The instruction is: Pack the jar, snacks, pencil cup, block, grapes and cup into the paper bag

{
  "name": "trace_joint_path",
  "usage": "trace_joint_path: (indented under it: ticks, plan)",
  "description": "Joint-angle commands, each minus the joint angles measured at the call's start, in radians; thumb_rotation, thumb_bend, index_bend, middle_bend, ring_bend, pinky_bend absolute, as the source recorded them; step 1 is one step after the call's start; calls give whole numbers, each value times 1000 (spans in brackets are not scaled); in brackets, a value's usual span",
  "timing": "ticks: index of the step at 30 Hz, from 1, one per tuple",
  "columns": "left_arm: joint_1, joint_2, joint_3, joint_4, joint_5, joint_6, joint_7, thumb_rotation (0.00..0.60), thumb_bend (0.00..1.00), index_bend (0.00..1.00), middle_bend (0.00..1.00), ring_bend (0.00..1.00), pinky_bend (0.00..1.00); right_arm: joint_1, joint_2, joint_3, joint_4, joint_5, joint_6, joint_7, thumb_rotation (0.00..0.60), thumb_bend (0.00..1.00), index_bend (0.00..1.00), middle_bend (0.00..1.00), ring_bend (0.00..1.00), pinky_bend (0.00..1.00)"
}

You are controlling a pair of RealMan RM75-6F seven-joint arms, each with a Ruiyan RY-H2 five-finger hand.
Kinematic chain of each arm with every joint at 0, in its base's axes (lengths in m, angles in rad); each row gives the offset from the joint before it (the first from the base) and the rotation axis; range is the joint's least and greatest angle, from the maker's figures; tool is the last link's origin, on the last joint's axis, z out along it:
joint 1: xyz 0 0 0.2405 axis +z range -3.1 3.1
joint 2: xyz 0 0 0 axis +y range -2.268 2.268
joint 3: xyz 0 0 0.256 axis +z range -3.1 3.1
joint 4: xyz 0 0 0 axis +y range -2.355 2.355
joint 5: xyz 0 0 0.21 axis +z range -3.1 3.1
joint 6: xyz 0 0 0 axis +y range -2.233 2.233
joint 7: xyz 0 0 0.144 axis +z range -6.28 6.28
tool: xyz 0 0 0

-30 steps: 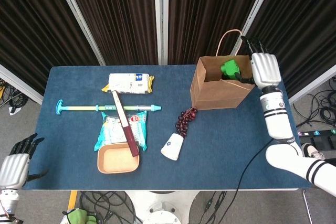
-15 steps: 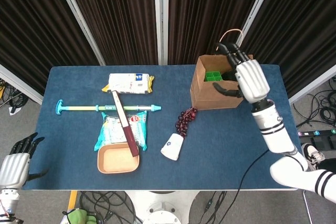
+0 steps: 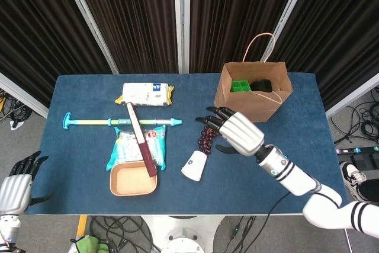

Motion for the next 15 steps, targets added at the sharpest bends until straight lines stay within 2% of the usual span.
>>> trace_joint_path:
  ticks: [1, 7, 15]
  plan:
    - [0, -1, 0, 2, 1, 0, -2, 600, 41, 221, 175, 133, 144, 51, -74, -22, 56, 83, -108, -129, 600, 70, 166, 304, 136, 268]
    - [0, -2, -2, 10, -3, -2, -9, 600, 42, 222, 175, 133, 144, 114, -210, -26, 197, 237, -223, -348, 600, 39, 163, 256, 130, 267]
    - [1, -2, -2, 12, -7, -6, -13, 600, 42, 222, 175, 133, 144, 174, -373, -51, 393, 363, -299, -493, 600, 35, 139, 216, 101, 237]
